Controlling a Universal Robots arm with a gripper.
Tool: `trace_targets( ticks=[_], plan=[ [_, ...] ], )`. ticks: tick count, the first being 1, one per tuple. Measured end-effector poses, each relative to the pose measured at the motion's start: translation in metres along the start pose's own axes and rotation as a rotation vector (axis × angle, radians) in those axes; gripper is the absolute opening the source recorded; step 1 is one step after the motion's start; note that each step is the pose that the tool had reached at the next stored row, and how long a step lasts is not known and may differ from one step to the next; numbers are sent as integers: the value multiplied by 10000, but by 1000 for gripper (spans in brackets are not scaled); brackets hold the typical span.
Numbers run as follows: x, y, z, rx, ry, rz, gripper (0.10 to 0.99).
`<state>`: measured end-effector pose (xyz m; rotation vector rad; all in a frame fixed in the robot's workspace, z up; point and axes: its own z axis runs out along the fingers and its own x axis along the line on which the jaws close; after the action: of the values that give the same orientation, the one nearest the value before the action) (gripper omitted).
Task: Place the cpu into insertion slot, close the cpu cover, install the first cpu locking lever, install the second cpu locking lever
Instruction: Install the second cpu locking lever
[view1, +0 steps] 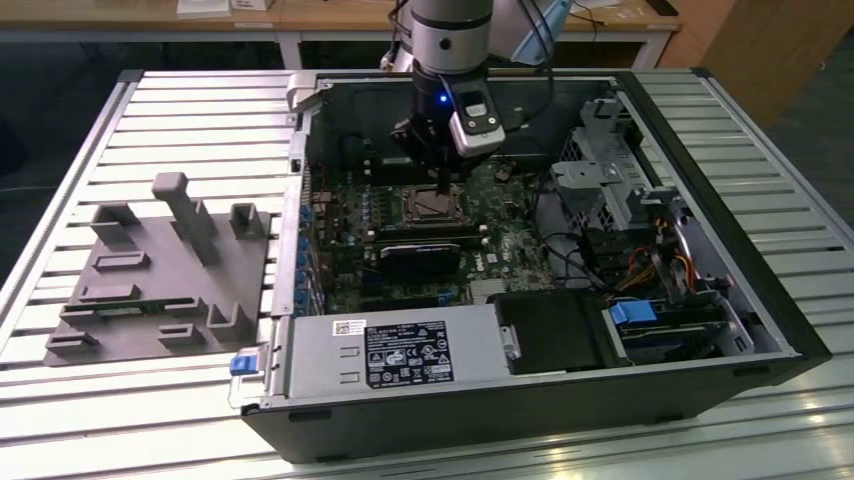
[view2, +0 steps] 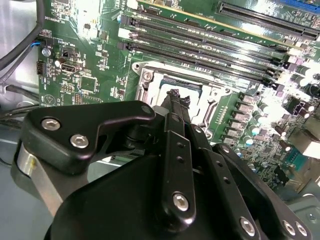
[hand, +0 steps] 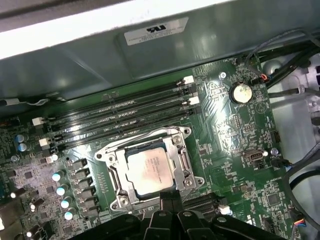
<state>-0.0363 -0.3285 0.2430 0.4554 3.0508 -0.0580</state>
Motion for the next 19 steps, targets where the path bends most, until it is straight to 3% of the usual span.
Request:
trace_targets(
  ticks=[6,13,19],
  plan=[
    [-14,-44,2,0,0,-1,102],
    [-42,-169,21,-43,13,-18,102],
    [-4,-219,41,-261,72,-174,102]
  ],
)
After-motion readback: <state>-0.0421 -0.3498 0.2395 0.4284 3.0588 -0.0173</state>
